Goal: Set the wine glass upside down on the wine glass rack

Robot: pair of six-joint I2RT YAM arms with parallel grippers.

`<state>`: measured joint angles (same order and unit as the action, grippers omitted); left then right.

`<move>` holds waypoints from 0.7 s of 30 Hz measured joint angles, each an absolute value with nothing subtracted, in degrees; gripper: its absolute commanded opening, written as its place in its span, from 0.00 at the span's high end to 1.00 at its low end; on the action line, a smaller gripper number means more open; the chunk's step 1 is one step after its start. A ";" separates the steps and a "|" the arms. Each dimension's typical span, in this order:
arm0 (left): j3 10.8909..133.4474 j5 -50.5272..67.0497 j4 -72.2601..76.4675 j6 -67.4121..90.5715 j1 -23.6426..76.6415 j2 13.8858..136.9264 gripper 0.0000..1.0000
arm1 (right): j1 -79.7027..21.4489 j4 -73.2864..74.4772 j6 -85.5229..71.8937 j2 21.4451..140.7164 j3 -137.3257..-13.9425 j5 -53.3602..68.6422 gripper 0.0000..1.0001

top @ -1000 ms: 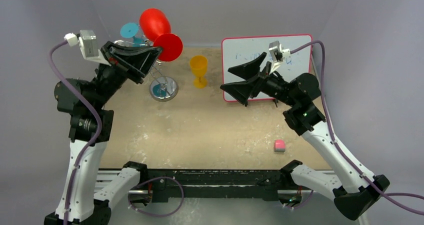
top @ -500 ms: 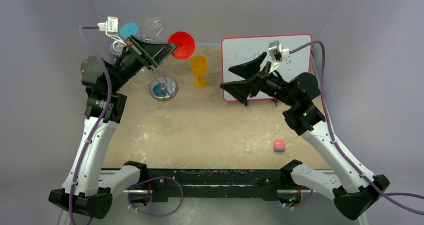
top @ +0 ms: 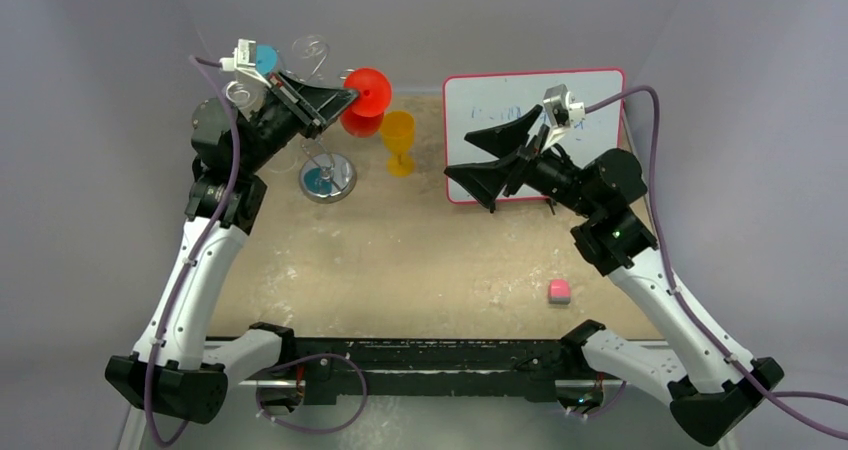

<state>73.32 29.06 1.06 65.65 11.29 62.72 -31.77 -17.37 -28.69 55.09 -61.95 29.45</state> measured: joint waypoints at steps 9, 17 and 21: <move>72.62 21.21 -5.63 66.06 11.29 64.29 1.00 | -31.77 -16.73 -27.97 54.57 -62.15 29.04 0.00; 72.25 14.90 -8.88 67.35 11.29 65.89 1.00 | -31.77 -16.10 -27.31 53.19 -62.15 27.94 0.00; 72.05 12.43 -9.10 68.62 11.29 65.89 1.00 | -31.77 -16.10 -27.09 52.16 -62.15 27.77 0.00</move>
<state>72.05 12.43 -9.10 68.62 11.29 65.89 -31.77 -16.10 -27.09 52.16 -62.15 27.77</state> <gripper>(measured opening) 0.019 0.998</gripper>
